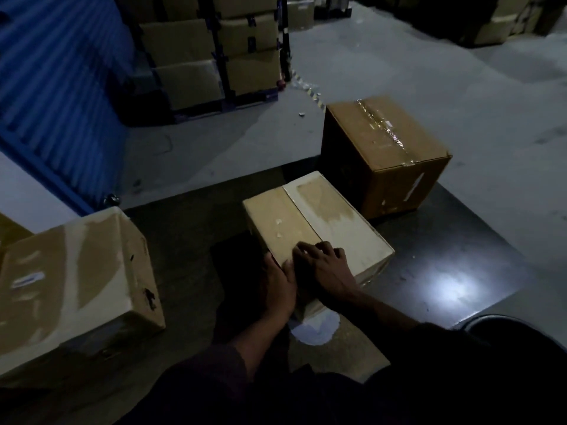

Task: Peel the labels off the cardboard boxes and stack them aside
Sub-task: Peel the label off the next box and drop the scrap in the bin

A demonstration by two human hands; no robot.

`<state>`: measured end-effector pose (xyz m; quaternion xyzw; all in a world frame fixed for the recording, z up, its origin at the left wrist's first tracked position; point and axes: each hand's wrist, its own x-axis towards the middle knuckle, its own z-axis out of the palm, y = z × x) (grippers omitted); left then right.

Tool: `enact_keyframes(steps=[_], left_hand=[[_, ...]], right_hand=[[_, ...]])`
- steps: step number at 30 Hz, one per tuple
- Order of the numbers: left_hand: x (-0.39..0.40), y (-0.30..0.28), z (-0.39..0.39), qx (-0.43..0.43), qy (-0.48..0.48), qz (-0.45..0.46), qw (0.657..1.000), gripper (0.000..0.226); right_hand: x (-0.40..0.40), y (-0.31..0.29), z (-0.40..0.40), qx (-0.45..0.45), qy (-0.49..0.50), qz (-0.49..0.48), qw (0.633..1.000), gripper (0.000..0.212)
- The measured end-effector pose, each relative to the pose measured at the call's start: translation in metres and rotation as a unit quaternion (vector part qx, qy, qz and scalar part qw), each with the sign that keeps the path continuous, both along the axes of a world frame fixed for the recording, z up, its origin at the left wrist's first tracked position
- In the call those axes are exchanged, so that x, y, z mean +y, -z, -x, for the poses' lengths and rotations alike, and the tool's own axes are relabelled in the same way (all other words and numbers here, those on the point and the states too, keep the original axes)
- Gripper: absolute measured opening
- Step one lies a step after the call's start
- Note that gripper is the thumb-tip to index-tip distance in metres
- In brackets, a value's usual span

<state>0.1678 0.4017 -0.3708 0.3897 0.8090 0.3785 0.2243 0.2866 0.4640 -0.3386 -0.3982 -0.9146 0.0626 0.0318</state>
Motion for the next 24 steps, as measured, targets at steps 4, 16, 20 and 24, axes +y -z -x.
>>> enact_keyframes(steps=[4, 16, 20, 24], left_hand=[[0.000, 0.003, 0.005, 0.001, 0.014, 0.001, 1.000, 0.057], [0.003, 0.003, 0.000, 0.034, -0.010, -0.013, 0.999, 0.070], [0.003, 0.004, 0.000, 0.030, -0.013, -0.011, 0.999, 0.056], [0.004, 0.002, -0.001, 0.026, -0.018, -0.018, 0.999, 0.051]], right_hand=[[-0.006, 0.003, 0.000, -0.002, 0.010, 0.004, 1.000, 0.055], [0.012, 0.009, -0.009, -0.017, 0.029, 0.011, 0.999, 0.055], [0.000, 0.009, 0.007, -0.005, -0.048, 0.018, 0.999, 0.058], [0.026, 0.007, -0.014, 0.007, 0.083, 0.021, 0.996, 0.054]])
